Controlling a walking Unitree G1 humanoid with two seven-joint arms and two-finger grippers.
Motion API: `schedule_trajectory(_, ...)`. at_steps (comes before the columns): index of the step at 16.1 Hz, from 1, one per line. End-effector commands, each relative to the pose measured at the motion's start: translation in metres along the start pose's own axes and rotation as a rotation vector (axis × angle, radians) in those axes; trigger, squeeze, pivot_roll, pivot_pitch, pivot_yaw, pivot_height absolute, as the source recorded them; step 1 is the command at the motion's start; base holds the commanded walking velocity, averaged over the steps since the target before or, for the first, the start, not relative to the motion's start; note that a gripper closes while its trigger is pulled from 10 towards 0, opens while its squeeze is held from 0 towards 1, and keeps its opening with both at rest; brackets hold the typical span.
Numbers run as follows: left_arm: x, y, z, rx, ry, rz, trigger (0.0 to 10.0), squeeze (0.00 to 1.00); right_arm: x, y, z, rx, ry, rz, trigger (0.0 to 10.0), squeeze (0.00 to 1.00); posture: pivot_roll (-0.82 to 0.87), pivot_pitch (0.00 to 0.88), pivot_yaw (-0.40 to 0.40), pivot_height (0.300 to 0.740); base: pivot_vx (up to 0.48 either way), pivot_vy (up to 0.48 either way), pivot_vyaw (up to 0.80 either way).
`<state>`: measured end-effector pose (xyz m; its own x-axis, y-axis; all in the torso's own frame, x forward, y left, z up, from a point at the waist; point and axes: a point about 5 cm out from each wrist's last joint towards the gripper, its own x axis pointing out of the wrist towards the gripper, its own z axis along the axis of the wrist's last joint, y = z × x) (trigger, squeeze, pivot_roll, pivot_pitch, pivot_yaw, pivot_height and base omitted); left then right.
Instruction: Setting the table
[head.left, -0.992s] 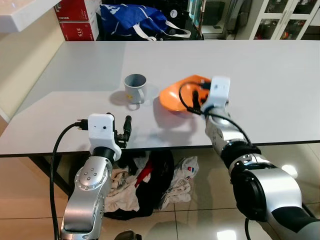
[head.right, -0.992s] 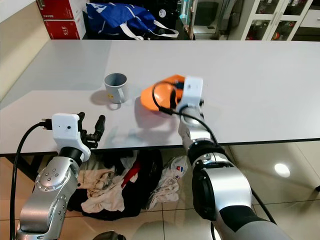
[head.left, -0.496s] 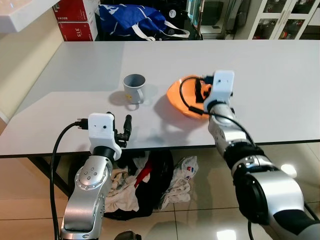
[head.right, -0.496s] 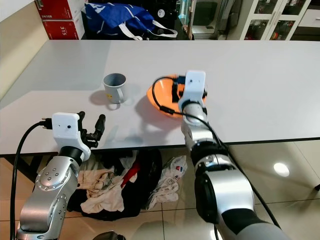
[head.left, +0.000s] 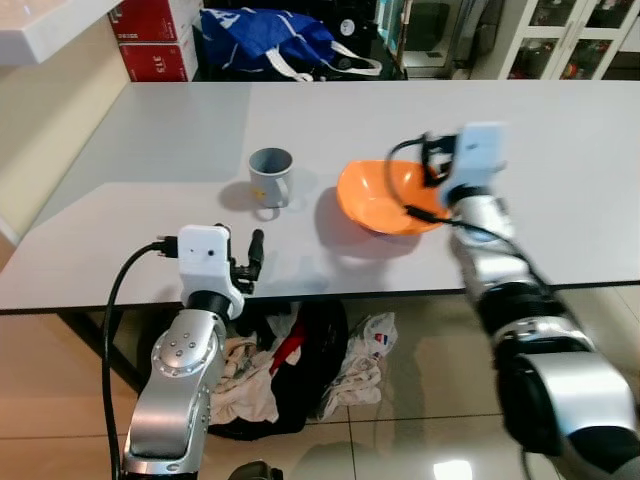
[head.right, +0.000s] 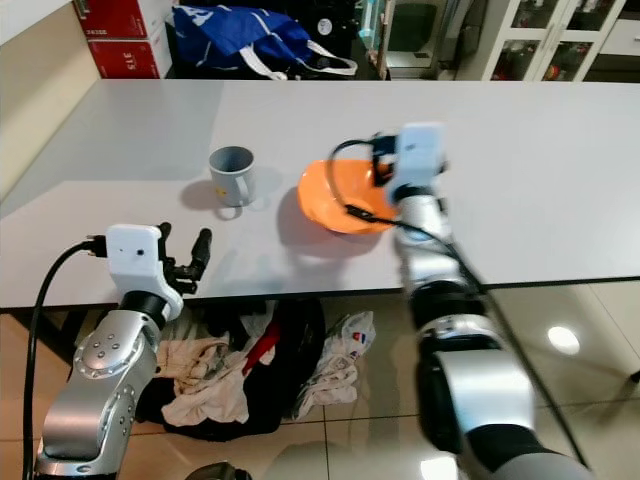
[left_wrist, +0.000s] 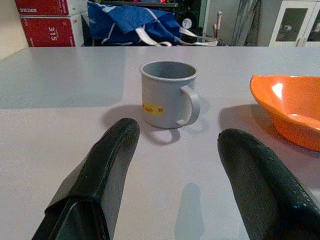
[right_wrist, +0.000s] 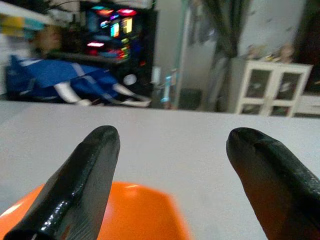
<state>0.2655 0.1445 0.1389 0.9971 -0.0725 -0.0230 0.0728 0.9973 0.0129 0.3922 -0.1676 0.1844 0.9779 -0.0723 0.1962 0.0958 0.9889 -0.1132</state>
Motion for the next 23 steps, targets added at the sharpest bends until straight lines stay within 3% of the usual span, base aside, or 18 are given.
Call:
schedule_trajectory(1, 0.004, 0.0, 0.001, 0.002, -0.01, -0.002, 10.0, 0.0, -0.001, -0.024, 0.005, -0.048, -0.038, -0.095, 10.0, 0.0, 0.03, 0.0, 0.003, 0.74, 0.0, 0.0, 0.0)
schedule_trajectory(4, 0.006, 0.0, 0.003, 0.005, -0.016, -0.012, 10.0, 0.0, -0.007, -0.05, -0.013, -0.125, 0.041, -0.199, 10.0, 0.0, 0.02, 0.0, 0.024, 0.74, 0.0, 0.0, 0.0)
schedule_trajectory(9, 0.01, 0.007, 0.009, 0.017, -0.029, -0.007, 10.0, 0.0, -0.019, -0.036, -0.051, -0.098, 0.24, -0.147, 10.0, 0.0, 0.05, 0.0, 0.043, 0.74, 0.0, 0.0, 0.0)
schedule_trajectory(15, 0.003, 0.008, 0.009, 0.02, -0.017, -0.004, 10.0, 0.0, -0.013, -0.01, -0.049, -0.048, 0.269, -0.069, 10.0, 0.0, 0.08, 0.0, 0.042, 0.74, 0.0, 0.0, 0.0)
schedule_trajectory(19, 0.001, 0.01, 0.009, 0.021, -0.01, 0.006, 10.0, 0.0, -0.012, 0.004, -0.052, 0.099, 0.343, -0.035, 10.0, 0.0, 0.09, 0.0, 0.037, 0.74, 0.0, 0.0, 0.0)
schedule_trajectory(22, 0.001, 0.011, 0.01, 0.021, -0.009, 0.007, 10.0, 0.0, -0.012, 0.014, -0.053, 0.274, 0.402, -0.027, 10.0, 0.0, 0.1, 0.0, 0.039, 0.74, 0.0, 0.0, 0.0)
schedule_trajectory(23, 0.001, 0.011, 0.01, 0.021, -0.009, 0.007, 10.0, 0.0, -0.012, 0.014, -0.053, 0.274, 0.402, -0.027, 10.0, 0.0, 0.1, 0.0, 0.039, 0.74, 0.0, 0.0, 0.0)
